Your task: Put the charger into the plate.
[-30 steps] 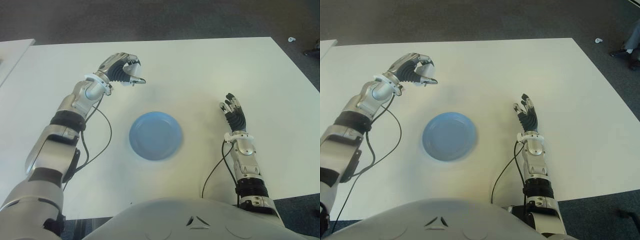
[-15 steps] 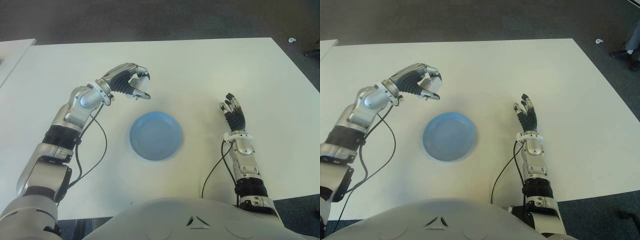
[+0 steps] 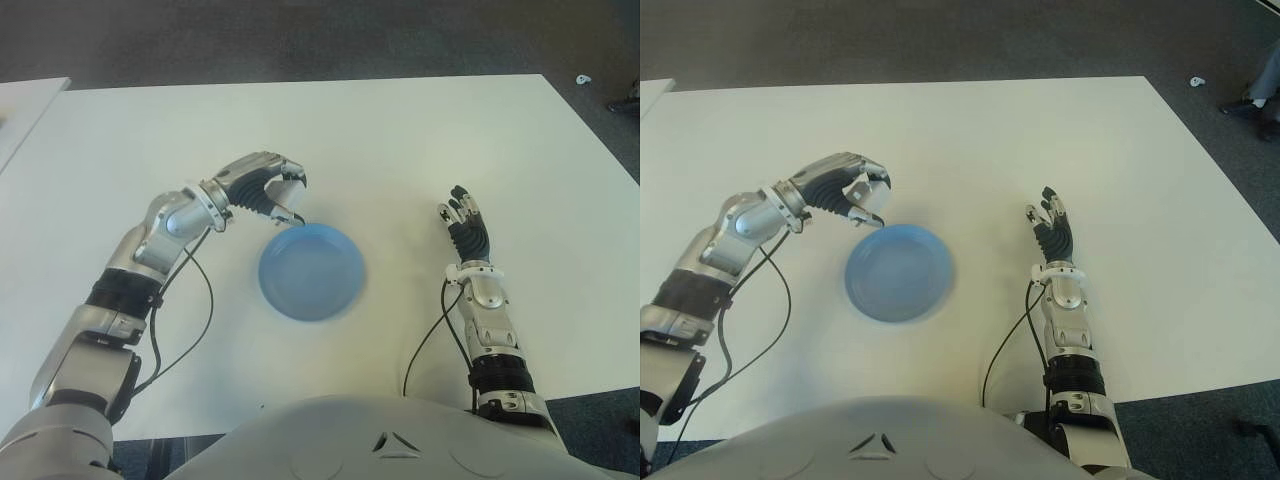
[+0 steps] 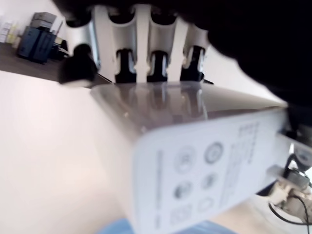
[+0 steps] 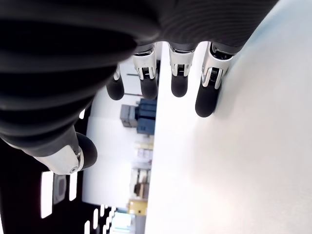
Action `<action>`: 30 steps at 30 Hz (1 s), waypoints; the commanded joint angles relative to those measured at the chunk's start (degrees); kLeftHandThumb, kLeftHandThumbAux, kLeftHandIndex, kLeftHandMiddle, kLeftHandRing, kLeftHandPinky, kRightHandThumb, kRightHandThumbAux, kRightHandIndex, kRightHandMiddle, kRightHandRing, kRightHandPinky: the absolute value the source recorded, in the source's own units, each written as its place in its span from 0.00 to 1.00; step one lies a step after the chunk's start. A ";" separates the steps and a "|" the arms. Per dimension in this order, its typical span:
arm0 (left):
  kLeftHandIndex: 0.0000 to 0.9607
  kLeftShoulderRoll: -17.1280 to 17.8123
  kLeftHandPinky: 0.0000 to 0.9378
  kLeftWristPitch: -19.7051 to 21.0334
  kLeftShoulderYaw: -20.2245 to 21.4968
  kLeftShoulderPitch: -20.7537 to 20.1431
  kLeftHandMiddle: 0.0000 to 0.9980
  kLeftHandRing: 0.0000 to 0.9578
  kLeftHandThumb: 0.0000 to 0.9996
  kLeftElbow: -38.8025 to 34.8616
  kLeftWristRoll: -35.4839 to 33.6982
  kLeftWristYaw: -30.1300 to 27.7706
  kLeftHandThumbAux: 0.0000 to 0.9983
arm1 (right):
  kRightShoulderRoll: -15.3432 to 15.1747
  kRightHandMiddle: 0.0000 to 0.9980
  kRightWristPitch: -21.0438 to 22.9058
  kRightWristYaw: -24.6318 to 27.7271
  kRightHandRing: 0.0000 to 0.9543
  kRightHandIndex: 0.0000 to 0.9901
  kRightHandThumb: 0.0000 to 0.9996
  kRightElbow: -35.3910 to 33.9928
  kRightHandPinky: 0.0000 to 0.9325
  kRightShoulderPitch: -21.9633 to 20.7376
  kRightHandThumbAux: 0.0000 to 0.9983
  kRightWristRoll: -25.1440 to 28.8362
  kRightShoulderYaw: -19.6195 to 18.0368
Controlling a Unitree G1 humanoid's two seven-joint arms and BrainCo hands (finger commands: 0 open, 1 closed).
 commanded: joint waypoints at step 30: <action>0.46 -2.16 0.86 -10.11 -4.05 3.90 0.82 0.84 0.69 2.79 15.75 8.75 0.70 | 2.46 0.05 0.71 -0.81 0.04 0.00 0.01 1.63 0.05 -1.72 0.53 -0.27 0.95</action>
